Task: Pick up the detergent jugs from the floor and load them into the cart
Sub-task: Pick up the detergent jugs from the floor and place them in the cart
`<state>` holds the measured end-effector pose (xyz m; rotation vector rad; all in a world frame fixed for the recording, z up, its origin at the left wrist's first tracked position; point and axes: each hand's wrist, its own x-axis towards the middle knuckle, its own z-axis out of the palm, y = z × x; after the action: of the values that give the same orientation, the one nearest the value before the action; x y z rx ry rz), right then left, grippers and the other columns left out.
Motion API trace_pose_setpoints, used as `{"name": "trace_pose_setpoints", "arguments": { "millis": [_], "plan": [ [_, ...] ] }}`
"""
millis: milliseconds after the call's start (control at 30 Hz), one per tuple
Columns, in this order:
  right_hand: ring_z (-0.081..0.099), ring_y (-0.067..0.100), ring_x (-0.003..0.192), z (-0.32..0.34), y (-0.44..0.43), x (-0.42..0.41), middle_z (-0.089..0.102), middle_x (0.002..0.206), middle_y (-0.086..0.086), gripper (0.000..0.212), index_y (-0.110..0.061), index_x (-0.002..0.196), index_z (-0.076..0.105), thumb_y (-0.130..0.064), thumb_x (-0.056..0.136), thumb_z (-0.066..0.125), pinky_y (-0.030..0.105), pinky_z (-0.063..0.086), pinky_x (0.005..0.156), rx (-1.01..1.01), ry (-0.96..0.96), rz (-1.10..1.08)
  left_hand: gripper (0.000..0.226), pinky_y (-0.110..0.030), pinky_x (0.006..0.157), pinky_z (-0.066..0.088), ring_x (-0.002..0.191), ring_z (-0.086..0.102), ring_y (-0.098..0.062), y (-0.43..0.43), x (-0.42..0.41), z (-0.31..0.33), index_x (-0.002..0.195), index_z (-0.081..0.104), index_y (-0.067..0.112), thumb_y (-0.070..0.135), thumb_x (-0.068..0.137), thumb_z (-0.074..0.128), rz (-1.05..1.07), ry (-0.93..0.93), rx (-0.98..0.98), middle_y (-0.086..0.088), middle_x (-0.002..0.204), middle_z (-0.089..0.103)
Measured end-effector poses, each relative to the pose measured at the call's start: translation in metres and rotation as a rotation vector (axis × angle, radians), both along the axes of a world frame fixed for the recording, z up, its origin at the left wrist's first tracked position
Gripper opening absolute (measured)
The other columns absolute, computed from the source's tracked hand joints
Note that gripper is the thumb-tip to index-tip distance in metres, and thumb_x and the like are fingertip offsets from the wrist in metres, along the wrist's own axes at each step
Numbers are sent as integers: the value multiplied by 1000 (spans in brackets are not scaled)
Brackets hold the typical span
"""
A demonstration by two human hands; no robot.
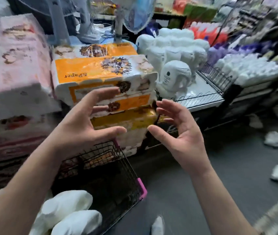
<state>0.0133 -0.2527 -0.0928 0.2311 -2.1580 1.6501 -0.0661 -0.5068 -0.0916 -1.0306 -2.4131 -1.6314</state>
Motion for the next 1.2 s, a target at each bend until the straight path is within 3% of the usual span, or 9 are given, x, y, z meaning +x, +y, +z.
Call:
{"name": "trace_pose_setpoints", "arguments": {
  "millis": [267,433,567,733,1000,1200],
  "plan": [
    [62,23,131,-5,169,43,67,137,-6,61,-26,138,58,-30,84,85,40,49,106,-35,59,-288,85,-45,116,47,142,53,-12,209,-12,3,150,51,29,50,74,84,-254,2,-21,11,151,57],
    [62,24,131,-5,313,87,67,138,-6,58,-28,136,59,-33,84,83,38,48,104,-53,81,-521,78,-25,113,47,141,52,-4,368,-10,11,150,50,33,47,82,86,-427,0,-58,19,151,56],
    [63,23,129,-3,414,120,68,136,-6,56,-27,134,59,-32,84,85,39,49,105,-53,103,-671,78,-42,115,48,147,49,-15,483,-1,14,149,50,28,49,81,82,-587,22,-17,9,153,56],
    [64,24,127,-11,503,146,68,135,-6,54,-27,132,60,-32,84,85,36,47,103,-70,105,-812,76,-46,115,49,147,49,-15,597,6,7,148,50,29,52,83,80,-744,-6,-12,9,154,56],
    [65,20,125,-45,615,169,70,132,-6,55,-22,131,62,-26,81,83,31,47,103,-75,29,-1035,76,-36,114,49,147,49,-14,768,-12,-23,149,50,24,45,82,80,-952,-79,-13,9,152,57],
    [66,16,122,-51,733,142,71,130,-8,52,-32,127,63,-29,80,84,31,49,105,-64,-5,-1180,74,-38,114,50,145,50,-15,918,-59,-38,148,51,23,44,82,79,-1070,-101,26,6,150,59]
  ]
}}
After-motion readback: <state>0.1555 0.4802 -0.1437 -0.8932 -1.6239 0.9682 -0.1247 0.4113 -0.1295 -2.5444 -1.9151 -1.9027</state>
